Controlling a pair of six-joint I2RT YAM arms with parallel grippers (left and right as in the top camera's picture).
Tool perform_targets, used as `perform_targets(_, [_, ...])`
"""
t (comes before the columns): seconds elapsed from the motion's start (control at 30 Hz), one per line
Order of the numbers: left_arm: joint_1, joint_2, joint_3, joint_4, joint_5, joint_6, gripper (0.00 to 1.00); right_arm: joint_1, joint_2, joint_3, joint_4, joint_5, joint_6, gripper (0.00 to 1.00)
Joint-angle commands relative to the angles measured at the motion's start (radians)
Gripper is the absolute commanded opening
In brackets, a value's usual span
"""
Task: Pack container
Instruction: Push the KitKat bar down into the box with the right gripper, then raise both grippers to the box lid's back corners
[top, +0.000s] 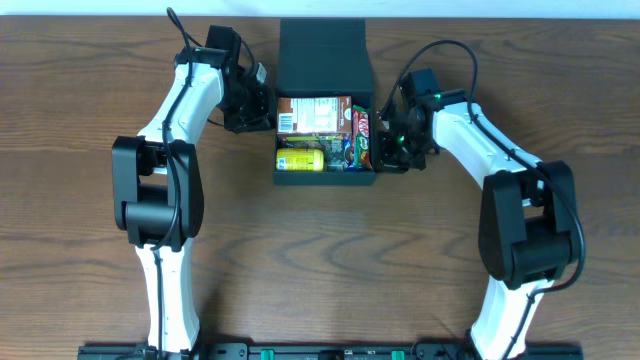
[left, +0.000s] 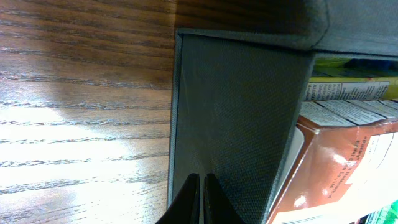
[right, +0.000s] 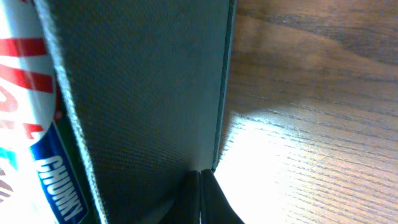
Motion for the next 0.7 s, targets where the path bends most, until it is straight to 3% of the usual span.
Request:
perform_targets(0.0, [-0.004,-0.032,-0.006,-0.002,0.014,-0.007,0.06,0.019,0.000,0.000,-0.001,-0.024,-0.018,0.02])
perform_targets(0.23, [0.051,-0.044,0.022,0.007,-0.021,-0.011,0.06,-0.070,-0.028,0.022,0.010,-0.010,-0.017,0.02])
perform_targets(0.53, [0.138,-0.045,0.046,0.006,0.109,-0.013,0.06,-0.198,-0.049,0.042,0.027,-0.179,-0.008,0.01])
perform_targets(0.67, [0.145,-0.045,0.046,0.031,0.113,-0.076,0.06,-0.211,-0.049,0.042,0.085,-0.197,-0.003,0.01])
